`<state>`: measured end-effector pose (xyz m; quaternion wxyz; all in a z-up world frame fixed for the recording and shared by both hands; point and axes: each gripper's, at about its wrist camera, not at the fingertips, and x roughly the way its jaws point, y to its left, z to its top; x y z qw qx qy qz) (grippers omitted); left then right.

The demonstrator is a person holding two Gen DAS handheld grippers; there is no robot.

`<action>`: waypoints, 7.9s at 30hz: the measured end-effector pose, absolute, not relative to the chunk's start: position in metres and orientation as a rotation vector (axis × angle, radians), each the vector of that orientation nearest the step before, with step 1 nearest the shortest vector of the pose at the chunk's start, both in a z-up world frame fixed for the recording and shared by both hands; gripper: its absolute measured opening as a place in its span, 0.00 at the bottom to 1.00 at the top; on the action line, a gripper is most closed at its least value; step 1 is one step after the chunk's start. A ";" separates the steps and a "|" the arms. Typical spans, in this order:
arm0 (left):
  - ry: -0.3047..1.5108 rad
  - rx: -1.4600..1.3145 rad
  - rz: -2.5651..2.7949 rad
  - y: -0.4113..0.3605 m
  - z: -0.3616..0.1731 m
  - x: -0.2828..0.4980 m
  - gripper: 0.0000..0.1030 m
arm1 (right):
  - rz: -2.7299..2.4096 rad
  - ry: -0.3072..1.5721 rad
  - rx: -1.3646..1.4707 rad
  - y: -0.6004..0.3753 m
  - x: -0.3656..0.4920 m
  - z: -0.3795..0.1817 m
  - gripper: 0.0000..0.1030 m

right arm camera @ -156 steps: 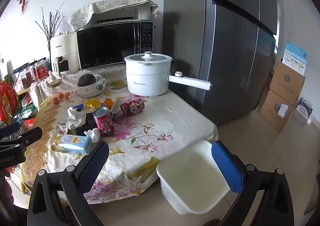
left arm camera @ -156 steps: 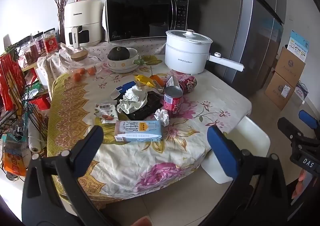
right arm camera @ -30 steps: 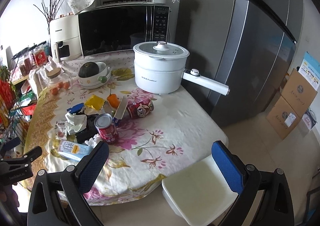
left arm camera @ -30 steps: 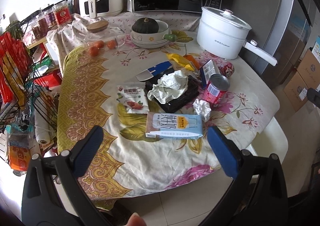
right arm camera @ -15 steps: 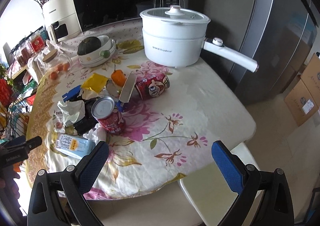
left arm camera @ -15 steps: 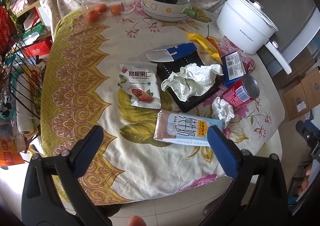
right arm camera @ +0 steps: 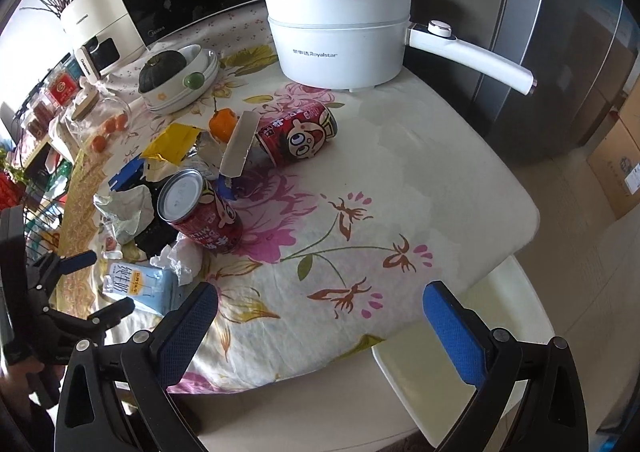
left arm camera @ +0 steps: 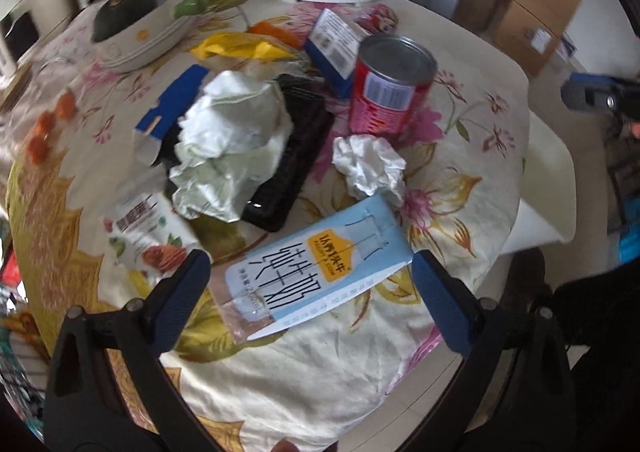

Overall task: Collect trash
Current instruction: 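Grasp the blue-and-white milk carton with the left gripper while the right gripper grasps the red can, then carry the milk carton and red can to the white bin and release both, then return both tools to the table and grasp the crumpled tissue with the left gripper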

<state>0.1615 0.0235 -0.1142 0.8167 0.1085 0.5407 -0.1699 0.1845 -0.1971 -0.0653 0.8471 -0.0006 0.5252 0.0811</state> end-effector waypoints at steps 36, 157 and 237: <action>1.177 -0.081 -0.250 0.054 -0.094 0.099 0.52 | 0.191 1.122 -0.011 -0.190 0.183 -0.070 1.00; 0.955 0.098 -0.471 -0.150 -0.085 0.126 0.94 | -0.052 1.053 0.108 -0.426 0.100 -0.085 0.53; 0.946 -0.237 -0.072 0.080 -0.122 0.203 0.95 | 0.203 1.067 -0.074 -0.173 0.203 -0.082 0.83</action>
